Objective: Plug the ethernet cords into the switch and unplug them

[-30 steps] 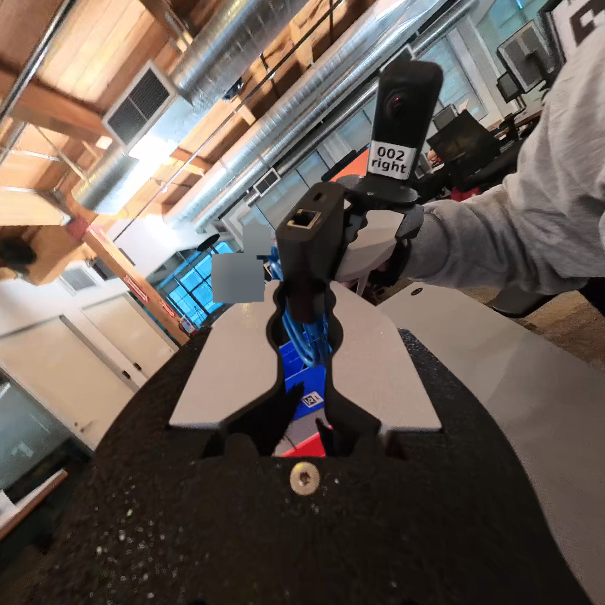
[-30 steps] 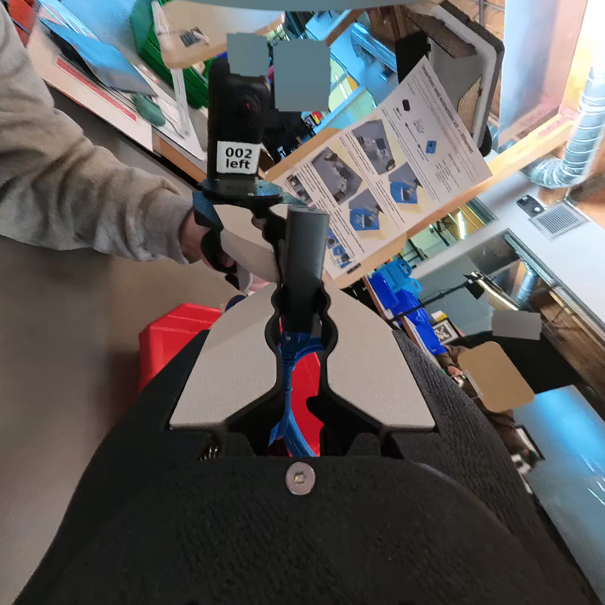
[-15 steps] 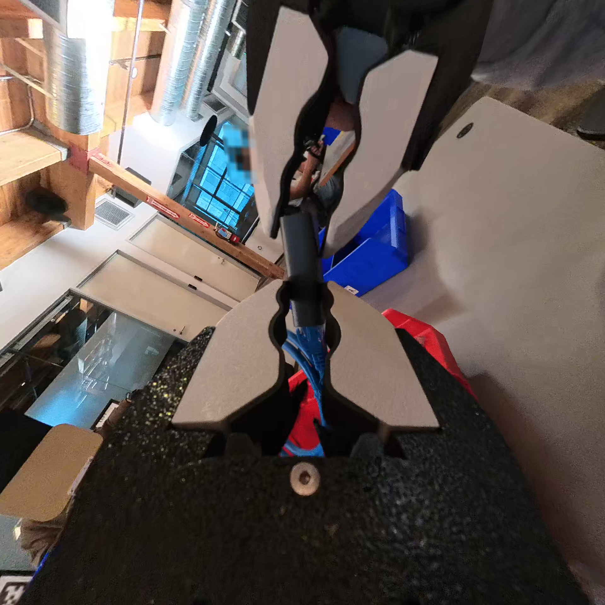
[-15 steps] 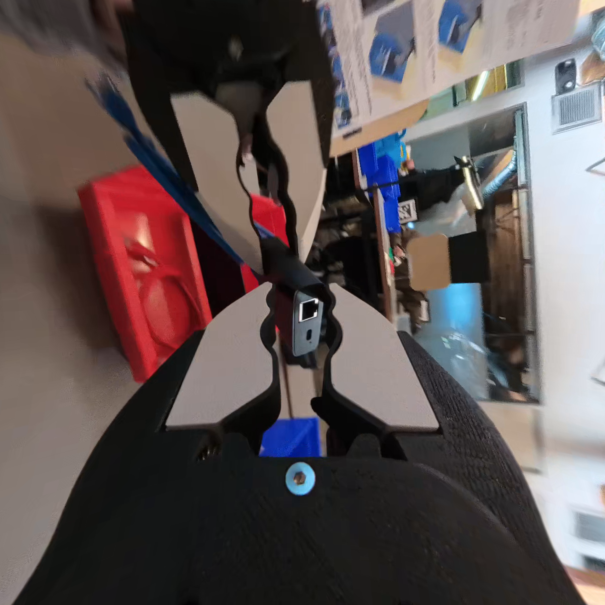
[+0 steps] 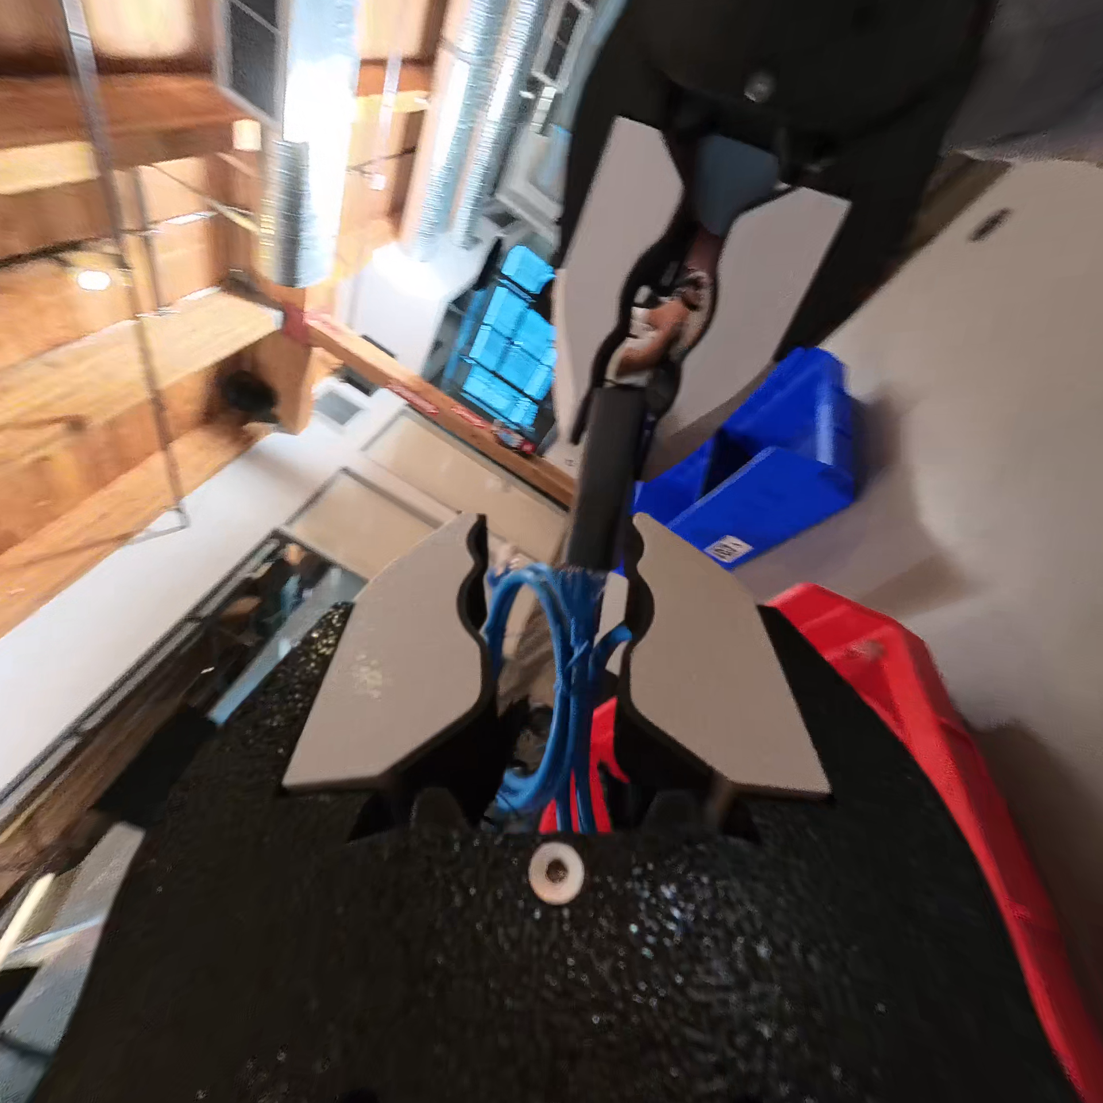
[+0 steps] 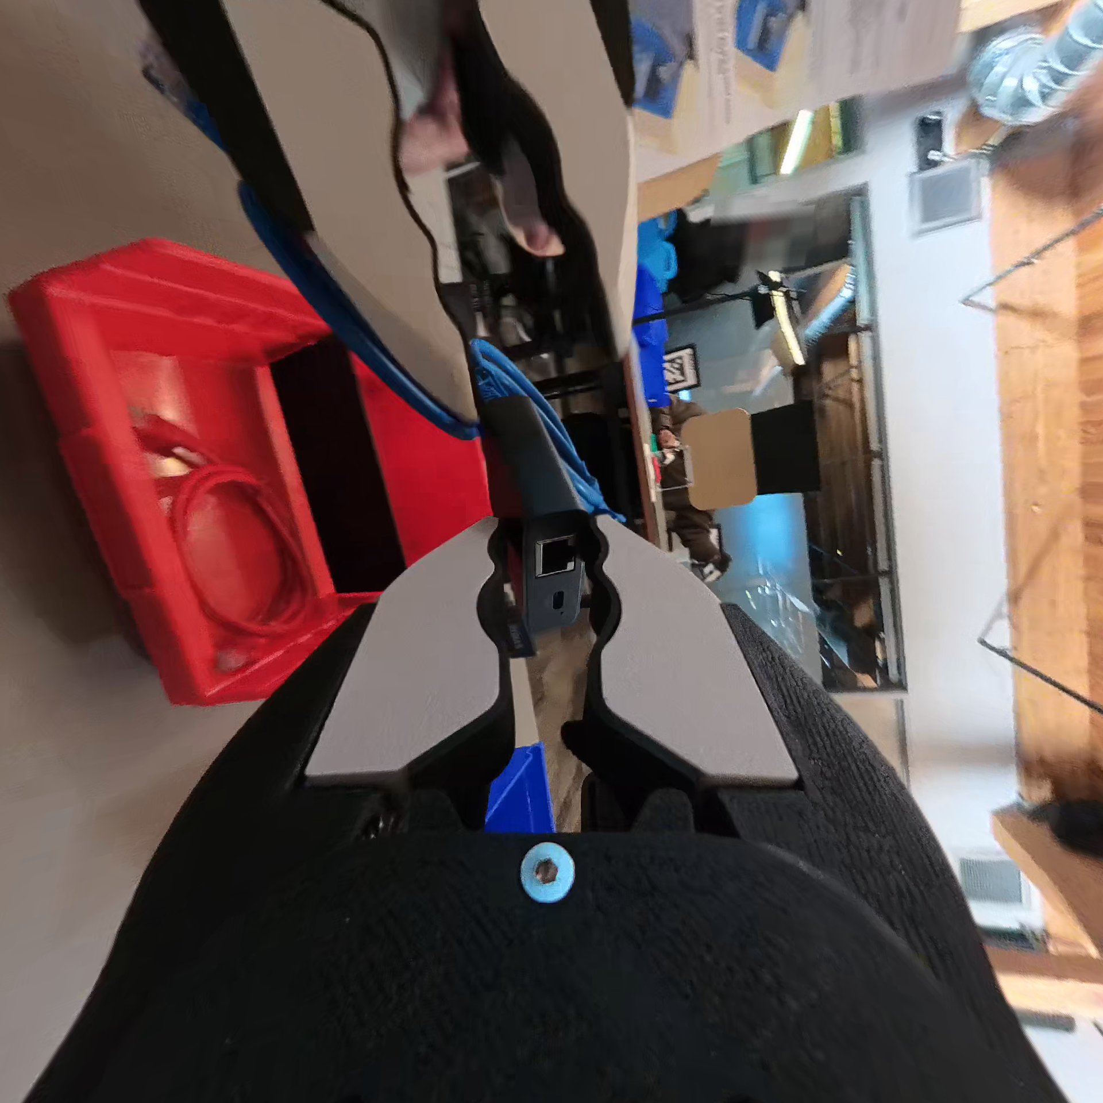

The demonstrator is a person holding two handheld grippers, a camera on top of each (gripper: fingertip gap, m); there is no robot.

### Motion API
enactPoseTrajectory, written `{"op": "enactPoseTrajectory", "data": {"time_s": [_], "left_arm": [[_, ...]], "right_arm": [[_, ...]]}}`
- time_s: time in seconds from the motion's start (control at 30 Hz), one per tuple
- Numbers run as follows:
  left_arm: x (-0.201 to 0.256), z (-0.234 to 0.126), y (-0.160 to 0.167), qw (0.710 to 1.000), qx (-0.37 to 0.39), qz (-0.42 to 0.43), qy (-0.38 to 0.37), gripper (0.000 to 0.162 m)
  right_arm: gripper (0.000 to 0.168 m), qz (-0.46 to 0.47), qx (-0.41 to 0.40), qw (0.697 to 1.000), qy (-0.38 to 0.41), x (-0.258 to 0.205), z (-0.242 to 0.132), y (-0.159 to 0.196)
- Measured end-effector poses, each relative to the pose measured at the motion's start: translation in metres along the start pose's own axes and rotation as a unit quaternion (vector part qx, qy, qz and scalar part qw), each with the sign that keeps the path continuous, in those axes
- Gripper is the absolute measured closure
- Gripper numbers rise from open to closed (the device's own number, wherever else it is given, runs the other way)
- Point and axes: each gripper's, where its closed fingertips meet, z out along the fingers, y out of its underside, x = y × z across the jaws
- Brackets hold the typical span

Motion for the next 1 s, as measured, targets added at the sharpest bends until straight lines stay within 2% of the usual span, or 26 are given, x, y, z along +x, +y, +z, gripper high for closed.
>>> {"op": "enactPoseTrajectory", "data": {"time_s": [0.03,0.1,0.2,0.3,0.37,0.43,0.5,0.57,0.7,0.8,0.87,0.93,1.0], "left_arm": [[-0.013,-0.004,-0.004,0.999,0.010,0.004,-0.036,0.117],[-0.042,-0.021,-0.016,0.990,0.061,0.010,-0.125,0.128],[-0.089,-0.062,-0.024,0.953,0.137,-0.010,-0.271,0.150],[-0.113,-0.086,-0.010,0.933,0.180,-0.065,-0.305,0.144],[-0.121,-0.092,0.005,0.925,0.211,-0.124,-0.290,0.140],[-0.124,-0.083,0.031,0.923,0.199,-0.203,-0.258,0.125],[-0.118,-0.061,0.058,0.912,0.158,-0.301,-0.229,0.093],[-0.093,-0.034,0.057,0.897,0.167,-0.384,-0.143,0.075],[-0.047,-0.007,0.027,0.845,0.217,-0.488,0.010,0.078],[-0.031,0.001,0.016,0.787,0.238,-0.564,0.073,0.083],[-0.030,0.003,0.024,0.753,0.248,-0.606,0.066,0.083],[-0.036,0.001,0.037,0.723,0.264,-0.636,0.052,0.092],[-0.037,0.002,0.049,0.706,0.271,-0.653,0.054,0.090]], "right_arm": [[0.146,0.013,0.004,1.000,0.020,0.007,-0.001,0.003],[0.146,0.041,0.016,0.997,0.060,0.022,-0.005,0.009],[0.146,0.076,0.041,0.990,0.112,0.043,-0.013,0.016],[0.146,0.122,0.077,0.978,0.150,0.063,-0.022,0.020],[0.146,0.160,0.111,0.967,0.162,0.074,-0.027,0.020],[0.147,0.208,0.159,0.952,0.158,0.081,-0.029,0.014],[0.148,0.259,0.217,0.930,0.146,0.088,-0.029,0.002],[0.149,0.309,0.276,0.902,0.124,0.092,-0.028,-0.013],[0.150,0.376,0.375,0.844,0.077,0.093,-0.019,-0.043],[0.149,0.394,0.393,0.829,0.056,0.084,0.000,-0.056],[0.149,0.406,0.398,0.821,0.049,0.079,0.012,-0.058],[0.149,0.426,0.410,0.805,0.047,0.078,0.017,-0.058],[0.149,0.445,0.424,0.788,0.040,0.078,0.019,-0.058]]}}
